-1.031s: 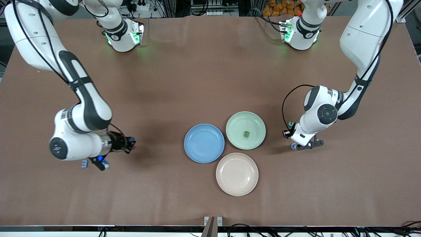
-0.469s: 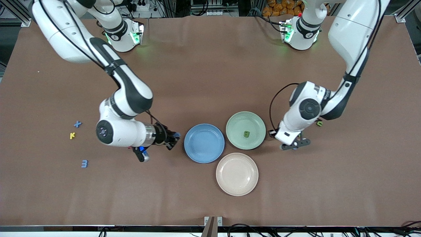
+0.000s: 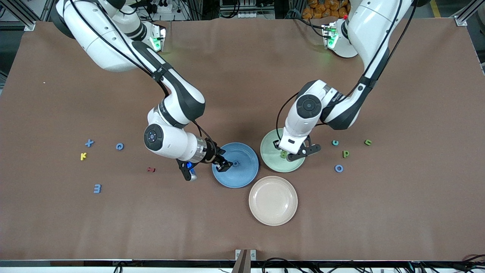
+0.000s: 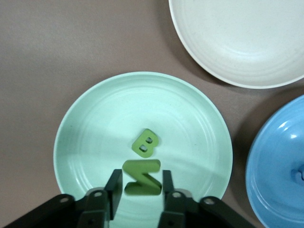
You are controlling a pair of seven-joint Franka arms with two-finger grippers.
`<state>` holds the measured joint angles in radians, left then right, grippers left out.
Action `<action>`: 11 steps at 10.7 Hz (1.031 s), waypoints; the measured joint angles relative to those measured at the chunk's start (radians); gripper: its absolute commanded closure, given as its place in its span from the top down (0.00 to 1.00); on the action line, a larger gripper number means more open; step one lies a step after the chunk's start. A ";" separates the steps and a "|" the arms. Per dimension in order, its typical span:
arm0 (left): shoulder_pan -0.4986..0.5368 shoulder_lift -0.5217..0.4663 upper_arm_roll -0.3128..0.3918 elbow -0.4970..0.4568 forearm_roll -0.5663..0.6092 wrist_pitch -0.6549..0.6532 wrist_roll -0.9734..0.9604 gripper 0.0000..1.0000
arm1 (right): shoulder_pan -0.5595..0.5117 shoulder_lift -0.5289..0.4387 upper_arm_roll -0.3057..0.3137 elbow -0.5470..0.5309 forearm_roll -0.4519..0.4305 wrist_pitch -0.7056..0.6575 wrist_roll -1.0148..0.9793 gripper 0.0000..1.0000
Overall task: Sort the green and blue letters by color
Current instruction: 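Carry the g to the blue plate while the left gripper carries the green N, then grasp the green p with the left gripper while the right gripper grasps the blue x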
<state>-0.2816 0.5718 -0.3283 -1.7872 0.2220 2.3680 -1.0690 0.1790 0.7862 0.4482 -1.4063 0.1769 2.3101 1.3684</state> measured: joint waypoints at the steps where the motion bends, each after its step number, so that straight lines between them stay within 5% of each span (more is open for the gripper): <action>1: -0.002 0.016 0.003 0.014 0.000 0.000 -0.016 1.00 | 0.006 0.004 -0.026 -0.004 -0.002 -0.005 0.000 1.00; 4: 0.023 0.020 0.019 0.044 0.009 -0.014 0.011 1.00 | -0.025 0.008 -0.109 -0.007 -0.125 -0.168 -0.075 1.00; 6: 0.089 -0.009 0.024 0.062 0.015 -0.077 0.183 1.00 | -0.129 0.006 -0.117 -0.006 -0.156 -0.305 -0.315 1.00; 11: 0.384 -0.048 0.020 -0.018 0.019 -0.123 0.704 1.00 | -0.359 -0.004 -0.129 -0.008 -0.302 -0.354 -0.940 1.00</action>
<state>0.1029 0.5235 -0.3083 -1.8050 0.2408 2.2451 -0.3651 -0.1797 0.7826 0.3194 -1.4141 -0.1254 1.9558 0.4285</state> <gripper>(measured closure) 0.000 0.000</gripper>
